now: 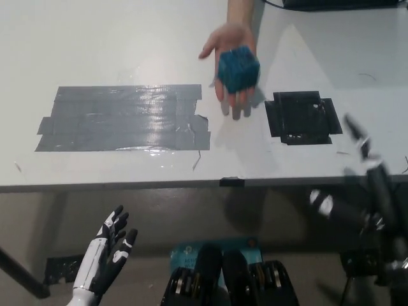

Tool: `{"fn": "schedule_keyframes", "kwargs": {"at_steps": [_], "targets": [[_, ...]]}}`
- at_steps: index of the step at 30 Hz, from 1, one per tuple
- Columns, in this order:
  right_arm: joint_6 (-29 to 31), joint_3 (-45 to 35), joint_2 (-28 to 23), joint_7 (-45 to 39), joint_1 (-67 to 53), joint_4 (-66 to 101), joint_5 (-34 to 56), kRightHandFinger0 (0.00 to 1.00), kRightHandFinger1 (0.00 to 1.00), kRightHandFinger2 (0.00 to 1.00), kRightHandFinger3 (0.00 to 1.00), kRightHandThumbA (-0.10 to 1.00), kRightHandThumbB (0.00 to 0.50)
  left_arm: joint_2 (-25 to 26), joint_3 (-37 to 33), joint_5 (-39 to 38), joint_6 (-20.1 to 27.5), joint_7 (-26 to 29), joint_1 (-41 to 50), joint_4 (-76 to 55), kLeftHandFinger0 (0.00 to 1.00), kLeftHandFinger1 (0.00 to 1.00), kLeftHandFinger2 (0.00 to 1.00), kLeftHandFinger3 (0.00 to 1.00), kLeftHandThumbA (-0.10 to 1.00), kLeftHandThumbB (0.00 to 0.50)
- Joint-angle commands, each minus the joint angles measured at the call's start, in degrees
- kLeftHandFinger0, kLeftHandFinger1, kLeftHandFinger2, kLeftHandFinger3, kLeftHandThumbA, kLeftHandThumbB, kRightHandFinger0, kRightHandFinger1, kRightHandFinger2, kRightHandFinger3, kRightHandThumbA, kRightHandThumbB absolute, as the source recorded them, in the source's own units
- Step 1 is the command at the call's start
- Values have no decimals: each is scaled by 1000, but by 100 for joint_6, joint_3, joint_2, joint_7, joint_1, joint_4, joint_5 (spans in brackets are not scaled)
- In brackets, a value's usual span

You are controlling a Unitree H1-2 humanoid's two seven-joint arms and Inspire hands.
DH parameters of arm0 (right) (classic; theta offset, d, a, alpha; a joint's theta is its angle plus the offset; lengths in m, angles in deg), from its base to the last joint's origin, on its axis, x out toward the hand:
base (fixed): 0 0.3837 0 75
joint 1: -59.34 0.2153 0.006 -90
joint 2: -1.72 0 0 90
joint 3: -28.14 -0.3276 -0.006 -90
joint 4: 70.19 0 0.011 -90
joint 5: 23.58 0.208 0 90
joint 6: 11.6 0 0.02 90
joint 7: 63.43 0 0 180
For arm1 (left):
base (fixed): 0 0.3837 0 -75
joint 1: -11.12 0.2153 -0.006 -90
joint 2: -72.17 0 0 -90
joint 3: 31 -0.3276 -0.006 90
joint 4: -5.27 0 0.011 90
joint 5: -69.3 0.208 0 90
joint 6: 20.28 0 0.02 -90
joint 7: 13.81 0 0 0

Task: A person hands a rubik's cube to the robot and rhe robot picks it up with its right hand and places it on the black spot on the desk infron tof it

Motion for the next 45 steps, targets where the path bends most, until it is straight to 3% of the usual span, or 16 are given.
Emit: {"fn": "schedule_keyframes", "kwargs": {"at_steps": [1,6,13,19,21,24,32,34,40,45], "targets": [[-779,-142,-201,-391,817,218,131,1000,1000,1000,1000,962,350,80,-34,22,169,-107,6,-160,1000,1000,1000,1000,780,146],[-1227,-71,-290,-647,1714,-591,291,1000,1000,1000,1000,969,398,83,-30,75,198,-79,-37,-129,1000,1000,1000,1000,794,156],[-1355,107,-200,-764,2669,-1828,252,1000,1000,1000,1000,961,379,72,-26,76,133,-90,-108,-155,1000,1000,1000,1000,784,160],[-1540,80,167,-706,3170,-2836,510,1000,1000,1000,1000,936,426,86,-39,83,154,-106,-118,-167,1000,1000,1000,1000,780,152],[-1481,-45,336,-680,3291,-3204,716,1000,1000,1000,1000,897,412,93,-35,46,159,-133,-132,-169,1000,1000,1000,1000,759,149],[-1486,-225,578,-594,3467,-3710,942,1000,1000,1000,1000,901,464,99,-23,20,104,-173,-143,-189,1000,1000,1000,1000,746,159],[-1330,-408,926,-396,3687,-4469,1005,1000,1000,1000,1000,950,452,96,-4,30,38,-228,-126,-250,1000,1000,1000,1000,714,180],[-1340,-333,922,-329,3724,-4541,887,1000,1000,1000,1000,975,473,85,2,50,-21,-217,-129,-266,1000,1000,1000,1000,702,189],[-1214,-53,778,-135,3777,-4702,532,1000,1000,1000,1000,972,435,92,-2,83,10,-205,-171,-233,1000,1000,1000,1000,689,186],[-1197,67,653,8,3829,-4783,371,1000,1000,1000,1000,967,445,83,14,47,-31,-211,-179,-260,1000,1000,1000,1000,666,180]]}}
